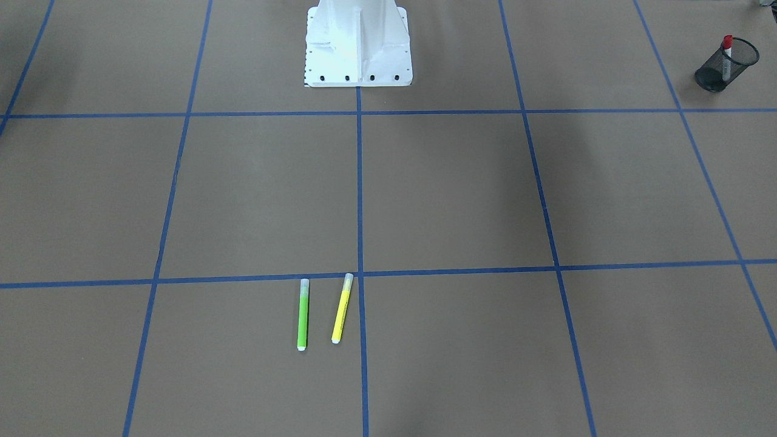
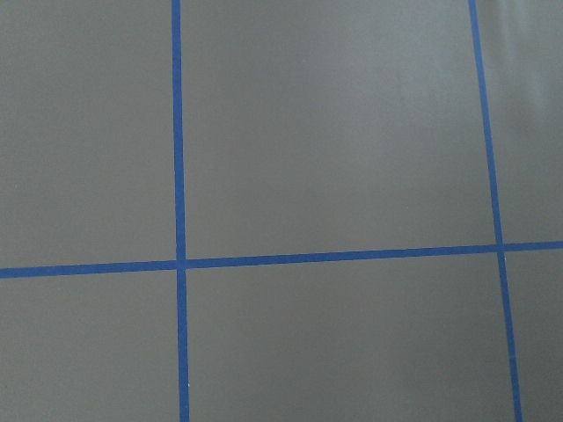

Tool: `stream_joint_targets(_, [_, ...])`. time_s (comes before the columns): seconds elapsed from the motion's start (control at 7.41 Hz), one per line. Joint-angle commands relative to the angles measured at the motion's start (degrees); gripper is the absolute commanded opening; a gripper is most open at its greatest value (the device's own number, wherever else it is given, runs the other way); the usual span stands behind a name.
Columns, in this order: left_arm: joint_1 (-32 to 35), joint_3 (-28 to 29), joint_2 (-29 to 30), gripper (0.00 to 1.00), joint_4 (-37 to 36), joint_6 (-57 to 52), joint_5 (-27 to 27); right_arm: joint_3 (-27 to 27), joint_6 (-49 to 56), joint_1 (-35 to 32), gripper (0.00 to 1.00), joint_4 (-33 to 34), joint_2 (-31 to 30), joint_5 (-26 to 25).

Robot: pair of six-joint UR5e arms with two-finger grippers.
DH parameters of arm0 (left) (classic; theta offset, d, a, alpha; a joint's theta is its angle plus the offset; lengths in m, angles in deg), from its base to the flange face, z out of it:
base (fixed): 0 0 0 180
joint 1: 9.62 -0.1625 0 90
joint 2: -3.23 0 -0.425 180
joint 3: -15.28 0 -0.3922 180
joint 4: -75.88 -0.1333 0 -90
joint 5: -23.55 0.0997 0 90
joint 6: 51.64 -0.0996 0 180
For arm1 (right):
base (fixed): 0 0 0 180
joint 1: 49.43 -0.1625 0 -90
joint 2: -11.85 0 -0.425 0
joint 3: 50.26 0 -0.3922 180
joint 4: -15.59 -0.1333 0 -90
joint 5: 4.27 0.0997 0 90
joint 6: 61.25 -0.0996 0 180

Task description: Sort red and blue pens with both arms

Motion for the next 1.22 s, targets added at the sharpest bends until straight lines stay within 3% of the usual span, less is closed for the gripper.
stream_joint_targets(0.0, [0.0,-0.01,-0.1,1.0,0.0,0.0,0.07,-0.19,-0.04,0.06,1.0,-0.01,0.03,0.56])
stream_joint_targets(0.54, [0.0,-0.01,-0.62,1.0,0.08,-0.17,0.24,0.6,0.14,-0.03,1.0,-0.79,5.8,4.49])
stream_joint_targets(1.08, [0.18,-0.89,-3.0,1.0,0.52,-0.88,1.03,0.42,-0.21,-0.03,1.0,-25.78,8.55,12.92])
